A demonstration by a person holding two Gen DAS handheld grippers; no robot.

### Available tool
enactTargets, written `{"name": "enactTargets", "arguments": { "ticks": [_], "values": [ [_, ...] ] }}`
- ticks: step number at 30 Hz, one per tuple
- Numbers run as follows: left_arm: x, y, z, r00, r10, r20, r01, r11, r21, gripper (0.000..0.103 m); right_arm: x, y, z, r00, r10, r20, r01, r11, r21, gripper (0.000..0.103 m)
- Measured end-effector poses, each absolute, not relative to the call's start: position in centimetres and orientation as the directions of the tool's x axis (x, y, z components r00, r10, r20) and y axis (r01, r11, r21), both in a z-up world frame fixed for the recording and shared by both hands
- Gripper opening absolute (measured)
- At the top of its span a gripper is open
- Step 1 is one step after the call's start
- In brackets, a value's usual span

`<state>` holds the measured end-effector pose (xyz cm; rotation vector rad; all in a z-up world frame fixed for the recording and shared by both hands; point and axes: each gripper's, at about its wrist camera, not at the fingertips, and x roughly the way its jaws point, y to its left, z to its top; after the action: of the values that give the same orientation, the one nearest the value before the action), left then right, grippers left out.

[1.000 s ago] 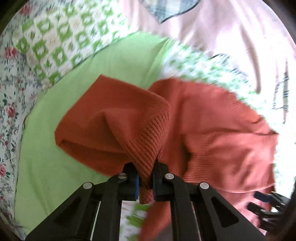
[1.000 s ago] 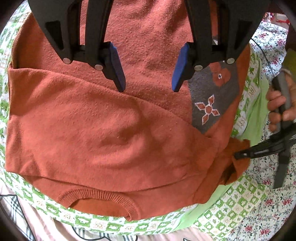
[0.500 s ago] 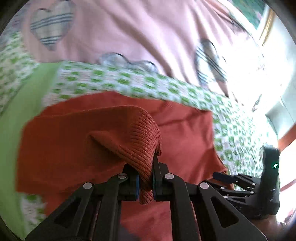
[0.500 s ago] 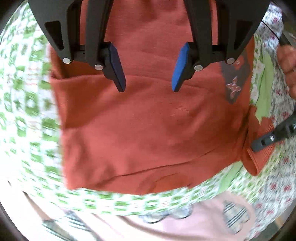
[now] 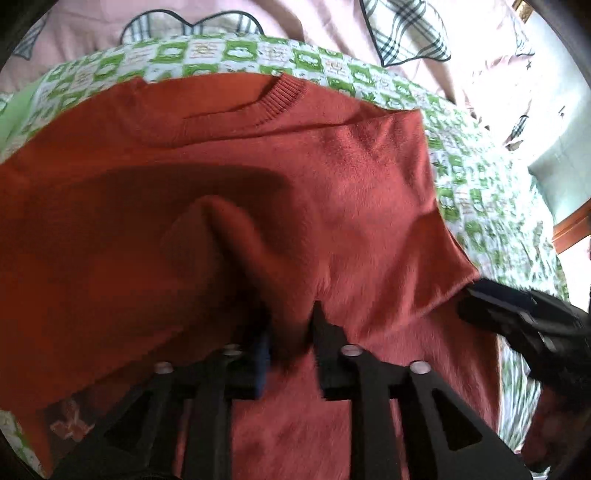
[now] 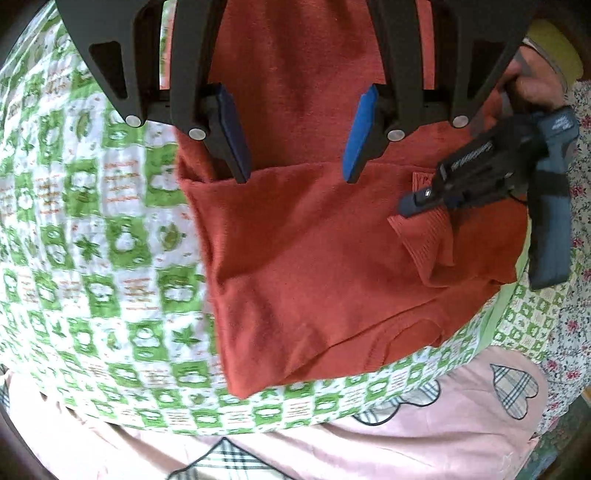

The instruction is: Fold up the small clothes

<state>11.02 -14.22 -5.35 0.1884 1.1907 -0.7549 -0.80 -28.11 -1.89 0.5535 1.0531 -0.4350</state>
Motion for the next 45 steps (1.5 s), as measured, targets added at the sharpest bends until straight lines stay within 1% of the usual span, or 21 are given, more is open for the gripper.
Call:
{"name": "enactTargets", "arguments": {
  "ticks": [1, 2, 5, 7, 11, 14, 18, 19, 21, 24, 25, 26, 27, 29, 31, 35, 39, 42, 44, 45],
  "values": [
    [10.8, -13.3, -5.0, 0.172, -0.427, -0.888, 0.618, 0.749, -0.24, 0.037, -0.4, -27.9, -1.9, 0.438, -0.063, -0.897, 0.573, 0.789, 0.224, 0.053],
    [10.6, -12.2, -4.7, 0.184, -0.423, -0.887, 0.615, 0.754, -0.231, 0.038, 0.3, -27.6, -2.0, 0.445, -0.048, -0.894, 0.559, 0.795, 0.235, 0.053],
    [10.0, -8.1, -3.9, 0.22, -0.389, -0.895, 0.586, 0.786, -0.198, 0.039, 1.9, -26.8, -2.2, 0.461, -0.023, -0.887, 0.525, 0.813, 0.252, 0.053],
    [10.2, -4.9, -4.1, 0.248, -0.345, -0.905, 0.534, 0.829, -0.169, 0.039, 3.1, -26.4, -2.4, 0.47, 0.0, -0.883, 0.503, 0.822, 0.268, 0.053],
    [11.7, 2.1, -4.6, 0.296, -0.244, -0.924, 0.388, 0.914, -0.117, 0.039, 5.5, -25.2, -3.1, 0.483, 0.048, -0.874, 0.46, 0.836, 0.3, 0.053],
    [13.1, 5.9, -5.0, 0.341, -0.16, -0.926, 0.29, 0.955, -0.059, 0.039, 6.5, -25.4, -4.3, 0.468, 0.061, -0.882, 0.5, 0.804, 0.321, 0.053],
    [14.8, 8.7, -5.4, 0.391, -0.086, -0.916, 0.21, 0.978, -0.002, 0.039, 6.3, -26.3, -4.8, 0.494, 0.086, -0.865, 0.548, 0.741, 0.387, 0.053],
    [15.1, 9.2, -5.6, 0.391, -0.084, -0.917, 0.206, 0.979, -0.002, 0.042, 6.3, -26.3, -4.9, 0.502, 0.095, -0.86, 0.546, 0.736, 0.4, 0.053],
    [15.7, 9.6, -6.3, 0.388, -0.08, -0.918, 0.209, 0.978, 0.003, 0.043, 6.7, -26.3, -4.9, 0.518, 0.115, -0.847, 0.533, 0.731, 0.426, 0.053],
    [16.0, 8.4, -7.0, 0.411, -0.046, -0.911, 0.239, 0.969, 0.059, 0.045, 8.0, -26.3, -5.2, 0.507, 0.083, -0.858, 0.535, 0.75, 0.389, 0.053],
    [16.0, 7.7, -7.0, 0.418, -0.04, -0.908, 0.241, 0.968, 0.068, 0.045, 8.2, -26.4, -5.3, 0.513, 0.081, -0.855, 0.531, 0.752, 0.39, 0.048],
    [16.2, 7.3, -7.0, 0.419, -0.036, -0.907, 0.238, 0.969, 0.072, 0.045, 8.5, -26.6, -5.3, 0.523, 0.084, -0.848, 0.523, 0.755, 0.396, 0.037],
    [16.3, 7.2, -6.9, 0.417, -0.035, -0.908, 0.231, 0.971, 0.068, 0.045, 8.6, -26.7, -5.0, 0.526, 0.08, -0.847, 0.52, 0.758, 0.394, 0.011],
    [16.4, 7.1, -6.6, 0.416, -0.044, -0.908, 0.221, 0.974, 0.054, 0.044, 8.3, -26.7, -3.4, 0.552, 0.05, -0.833, 0.499, 0.78, 0.377, 0.011],
    [16.5, 7.1, -6.3, 0.417, -0.047, -0.908, 0.219, 0.975, 0.05, 0.044, 7.4, -26.7, -1.2, 0.571, -0.006, -0.821, 0.476, 0.817, 0.325, 0.011],
    [16.3, 7.4, -6.1, 0.417, -0.049, -0.908, 0.215, 0.976, 0.045, 0.044, 4.7, -28.5, 0.8, 0.561, -0.092, -0.823, 0.505, 0.825, 0.252, 0.011],
    [16.9, 7.5, -6.5, 0.395, -0.05, -0.917, 0.164, 0.986, 0.017, 0.043, 2.5, -31.2, -1.5, 0.494, -0.113, -0.862, 0.585, 0.777, 0.234, 0.011],
    [17.3, 8.0, -6.3, 0.392, -0.056, -0.918, 0.146, 0.989, 0.002, 0.043, 1.8, -32.1, -3.6, 0.464, -0.089, -0.882, 0.614, 0.749, 0.248, 0.011],
    [17.7, 8.9, -6.5, 0.376, -0.081, -0.923, 0.111, 0.993, -0.042, 0.043, 1.5, -32.3, -4.5, 0.451, -0.069, -0.89, 0.622, 0.739, 0.259, 0.013],
    [18.2, 9.5, -6.6, 0.366, -0.099, -0.925, 0.089, 0.994, -0.071, 0.043, 1.3, -32.4, -4.7, 0.448, -0.056, -0.892, 0.628, 0.73, 0.269, 0.019]
  ]
}}
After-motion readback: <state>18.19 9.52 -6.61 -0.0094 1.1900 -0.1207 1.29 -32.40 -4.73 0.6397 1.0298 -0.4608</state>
